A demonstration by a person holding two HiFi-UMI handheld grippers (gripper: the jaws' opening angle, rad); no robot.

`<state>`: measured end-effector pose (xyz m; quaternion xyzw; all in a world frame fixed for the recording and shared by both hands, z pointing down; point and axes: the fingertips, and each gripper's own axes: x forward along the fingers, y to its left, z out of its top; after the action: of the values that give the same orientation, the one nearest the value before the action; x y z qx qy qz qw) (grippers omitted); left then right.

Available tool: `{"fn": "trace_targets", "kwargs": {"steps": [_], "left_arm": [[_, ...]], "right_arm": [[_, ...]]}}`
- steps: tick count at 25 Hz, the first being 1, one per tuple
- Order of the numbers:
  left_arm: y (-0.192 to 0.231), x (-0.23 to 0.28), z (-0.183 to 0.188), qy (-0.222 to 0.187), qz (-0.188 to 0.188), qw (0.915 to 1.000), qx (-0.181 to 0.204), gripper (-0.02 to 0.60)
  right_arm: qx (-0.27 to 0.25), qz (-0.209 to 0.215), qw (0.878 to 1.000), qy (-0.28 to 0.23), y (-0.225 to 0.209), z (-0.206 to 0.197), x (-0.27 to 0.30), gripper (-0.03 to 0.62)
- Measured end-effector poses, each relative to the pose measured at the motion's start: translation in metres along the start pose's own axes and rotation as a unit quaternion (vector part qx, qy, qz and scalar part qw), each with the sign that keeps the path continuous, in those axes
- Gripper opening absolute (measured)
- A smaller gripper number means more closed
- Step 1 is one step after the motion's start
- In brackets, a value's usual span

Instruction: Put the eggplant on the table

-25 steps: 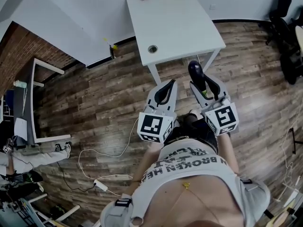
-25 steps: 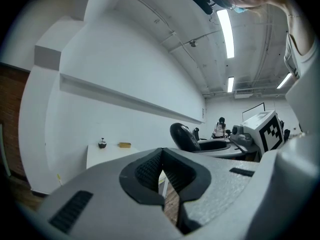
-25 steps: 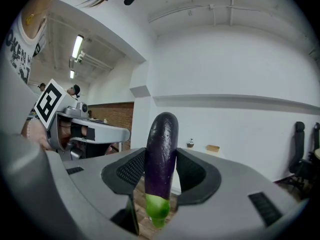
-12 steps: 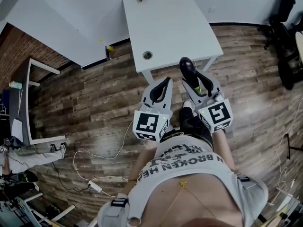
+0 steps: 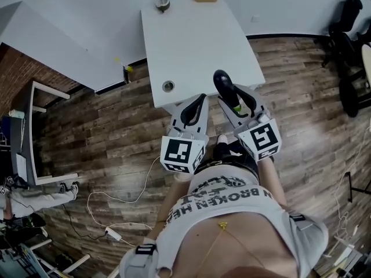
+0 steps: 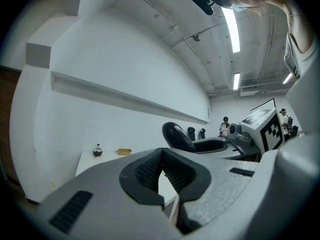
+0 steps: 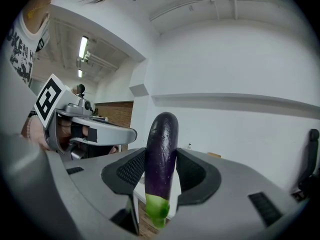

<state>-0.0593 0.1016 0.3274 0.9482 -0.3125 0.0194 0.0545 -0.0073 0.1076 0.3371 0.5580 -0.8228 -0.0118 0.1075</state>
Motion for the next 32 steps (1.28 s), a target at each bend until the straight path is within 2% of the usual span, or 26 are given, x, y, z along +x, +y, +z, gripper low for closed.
{"fn": "trace_targets", "kwargs": {"steps": [12,22,32], "left_arm": [[-0.002,0.058,0.000,0.011,0.027,0.9996,-0.001,0.006],[-0.013,0.094,-0.008,0.018,0.047,0.9987,-0.005,0.006],[0.006,0.113,-0.010,0.028,0.068,0.9973,-0.007,0.006]], "right_arm": [[0.003,0.037,0.999,-0.004,-0.050,-0.008,0.016,0.187],[-0.008,0.050,0.999,0.013,-0.090,-0.029,0.016,0.187],[-0.003,0.066,0.998,0.016,-0.107,-0.034,0.038,0.187]]}}
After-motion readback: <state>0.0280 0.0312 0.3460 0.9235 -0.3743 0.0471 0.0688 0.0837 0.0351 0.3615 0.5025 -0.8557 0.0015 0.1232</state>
